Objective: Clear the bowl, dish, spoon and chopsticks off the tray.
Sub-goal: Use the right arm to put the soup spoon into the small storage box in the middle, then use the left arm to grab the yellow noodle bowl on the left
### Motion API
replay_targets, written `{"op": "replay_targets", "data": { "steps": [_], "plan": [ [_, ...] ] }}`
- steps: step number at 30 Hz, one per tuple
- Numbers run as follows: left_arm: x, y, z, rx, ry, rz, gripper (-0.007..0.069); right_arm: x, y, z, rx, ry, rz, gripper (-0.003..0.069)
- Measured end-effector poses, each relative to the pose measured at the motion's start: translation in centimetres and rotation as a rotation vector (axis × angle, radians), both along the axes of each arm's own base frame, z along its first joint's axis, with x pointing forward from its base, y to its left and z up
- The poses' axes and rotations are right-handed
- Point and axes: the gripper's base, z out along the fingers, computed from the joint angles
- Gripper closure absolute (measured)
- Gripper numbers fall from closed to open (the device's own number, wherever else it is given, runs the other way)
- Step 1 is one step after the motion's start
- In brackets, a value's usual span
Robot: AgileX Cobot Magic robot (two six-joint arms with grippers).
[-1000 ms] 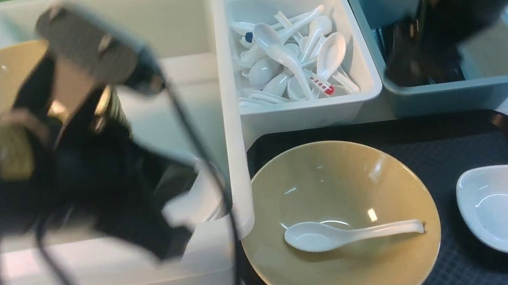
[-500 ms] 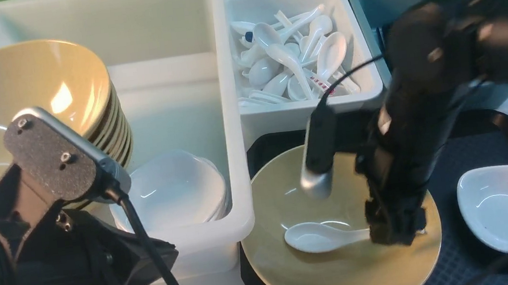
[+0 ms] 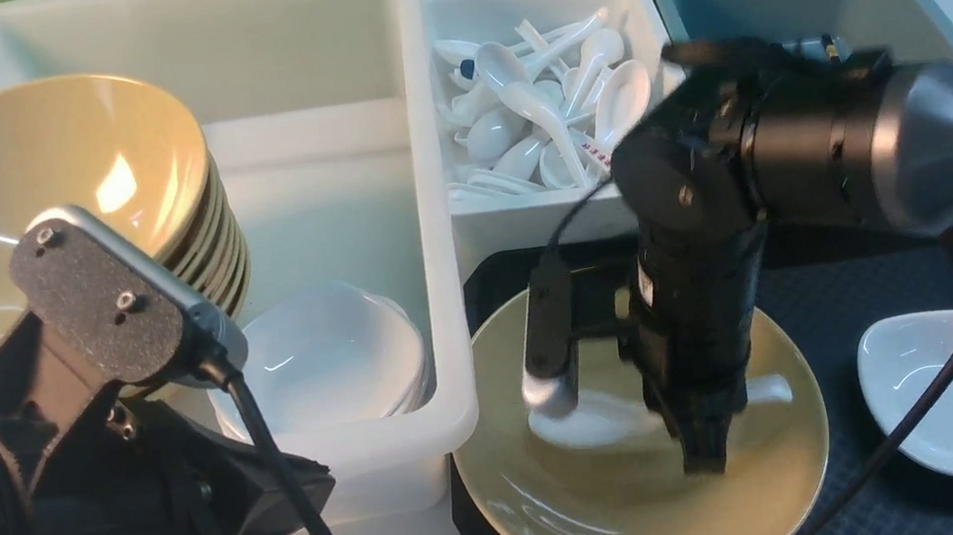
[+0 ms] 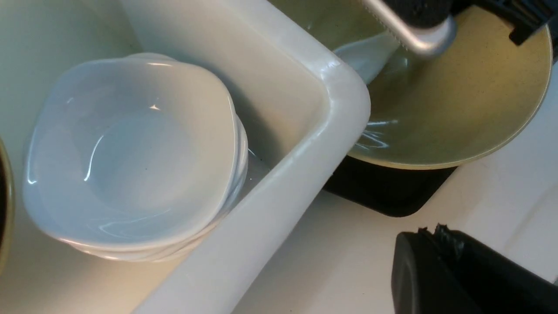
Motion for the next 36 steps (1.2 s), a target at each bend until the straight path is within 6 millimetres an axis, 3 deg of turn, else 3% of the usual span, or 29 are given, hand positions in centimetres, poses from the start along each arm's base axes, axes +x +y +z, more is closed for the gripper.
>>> {"op": "replay_targets", "data": {
  "steps": [4,5,8,10,11,15,20,21,24,26,27,28,30,31,32,34,36],
  "plan": [
    [-0.1,0.1,-0.1,0.015,0.019,-0.004,0.064,2.2,-2.4,6.1,0.095,-0.145,-0.119,0.0494],
    [-0.2,0.1,-0.2,0.016,0.02,-0.004,0.064,2.4,-2.5,6.7,0.107,-0.162,-0.127,0.0494],
    [-0.1,0.1,-0.1,0.012,0.017,-0.002,0.064,5.2,-4.4,10.9,0.247,-0.336,-0.299,0.0494],
    [0.0,0.0,0.0,-0.003,0.008,0.008,0.064,7.0,-5.2,12.3,0.339,-0.426,-0.415,0.0494],
    [0.1,-0.1,0.1,-0.023,-0.002,0.021,0.064,8.9,-5.6,13.5,0.475,-0.523,-0.552,0.0494],
    [0.4,-0.2,0.5,-0.068,-0.033,0.045,0.064,12.1,-5.6,13.4,0.662,-0.616,-0.716,0.0494],
    [0.7,-0.4,0.8,-0.117,-0.05,0.075,0.064,15.5,-4.2,9.3,0.745,-0.617,-0.79,0.0484],
    [0.7,-0.4,0.8,-0.13,-0.036,0.091,0.064,16.6,-3.7,6.9,0.734,-0.597,-0.798,0.0446],
    [0.8,-0.5,0.7,-0.139,-0.019,0.107,0.064,17.4,-3.4,4.8,0.718,-0.568,-0.82,0.036],
    [1.0,-0.7,0.4,-0.133,0.009,0.112,0.064,17.6,-3.5,3.6,0.704,-0.529,-0.876,0.0221],
    [1.0,-0.7,0.4,-0.132,0.01,0.112,0.064,17.5,-3.6,3.6,0.698,-0.522,-0.883,0.021],
    [1.1,-0.9,0.2,-0.111,0.026,0.105,0.064,17.3,-3.7,3.8,0.683,-0.509,-0.895,0.0143],
    [1.6,-1.3,0.4,-0.058,0.052,0.077,0.064,16.7,-4.2,5.1,0.647,-0.493,-0.901,0.0076],
    [1.8,-1.5,0.6,-0.027,0.061,0.055,0.064,16.3,-4.4,5.9,0.634,-0.493,-0.893,0.0062],
    [2.4,-2.0,1.3,0.018,0.066,0.021,0.064,15.3,-4.9,8.0,0.612,-0.501,-0.86,0.005],
    [3.0,-2.4,2.0,0.049,0.064,-0.003,0.064,14.7,-5.2,9.1,0.601,-0.507,-0.841,0.0051],
    [4.8,-3.6,3.7,0.104,0.053,-0.044,0.064,12.1,-6.3,13.0,0.571,-0.527,-0.78,0.0077]
  ]
}}
